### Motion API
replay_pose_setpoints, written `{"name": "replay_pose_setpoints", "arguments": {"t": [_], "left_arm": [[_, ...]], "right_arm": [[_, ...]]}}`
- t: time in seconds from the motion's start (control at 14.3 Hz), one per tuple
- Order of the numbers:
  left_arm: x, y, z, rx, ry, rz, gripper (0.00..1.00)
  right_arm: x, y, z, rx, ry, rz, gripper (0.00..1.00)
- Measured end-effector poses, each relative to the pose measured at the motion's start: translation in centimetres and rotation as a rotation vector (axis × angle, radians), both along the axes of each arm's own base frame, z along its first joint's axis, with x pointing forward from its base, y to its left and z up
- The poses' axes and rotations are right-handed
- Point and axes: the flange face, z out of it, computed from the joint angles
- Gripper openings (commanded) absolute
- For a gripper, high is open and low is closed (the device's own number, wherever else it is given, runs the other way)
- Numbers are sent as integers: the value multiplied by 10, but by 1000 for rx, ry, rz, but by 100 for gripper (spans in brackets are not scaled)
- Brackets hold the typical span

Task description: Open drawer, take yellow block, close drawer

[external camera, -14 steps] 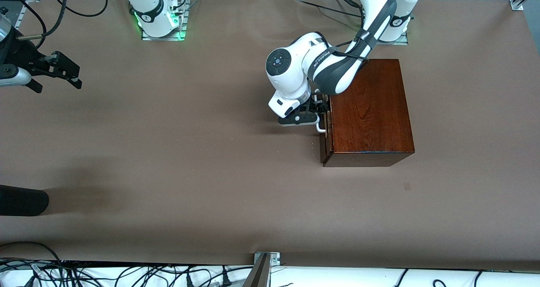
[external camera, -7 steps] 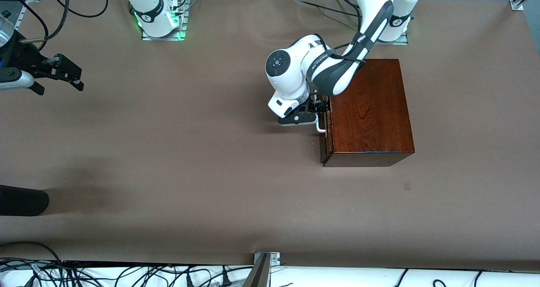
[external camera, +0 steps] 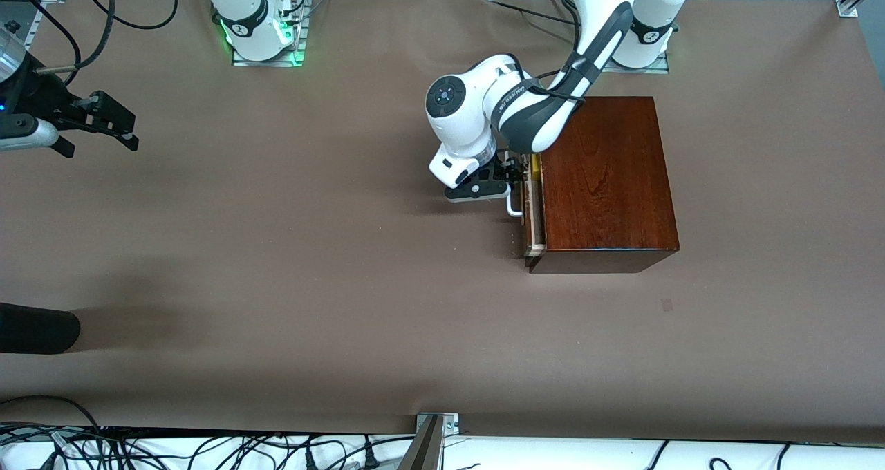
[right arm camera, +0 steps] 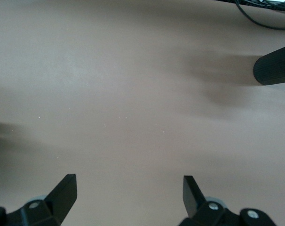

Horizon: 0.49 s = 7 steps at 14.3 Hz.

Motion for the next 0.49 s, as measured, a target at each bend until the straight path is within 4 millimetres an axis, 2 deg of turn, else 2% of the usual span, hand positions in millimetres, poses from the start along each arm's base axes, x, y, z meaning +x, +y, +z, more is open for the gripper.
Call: {"name": "replay_pose_setpoints", "arguments": {"t": [0.28, 0.49], "left_arm": [[-4, -22, 1, -24, -17, -10, 100], [-4, -31, 0, -32, -25, 5, 100]], "right_arm": [[8, 1, -15, -1, 23, 1, 100], [10, 1, -20, -1, 32, 1, 100]]}}
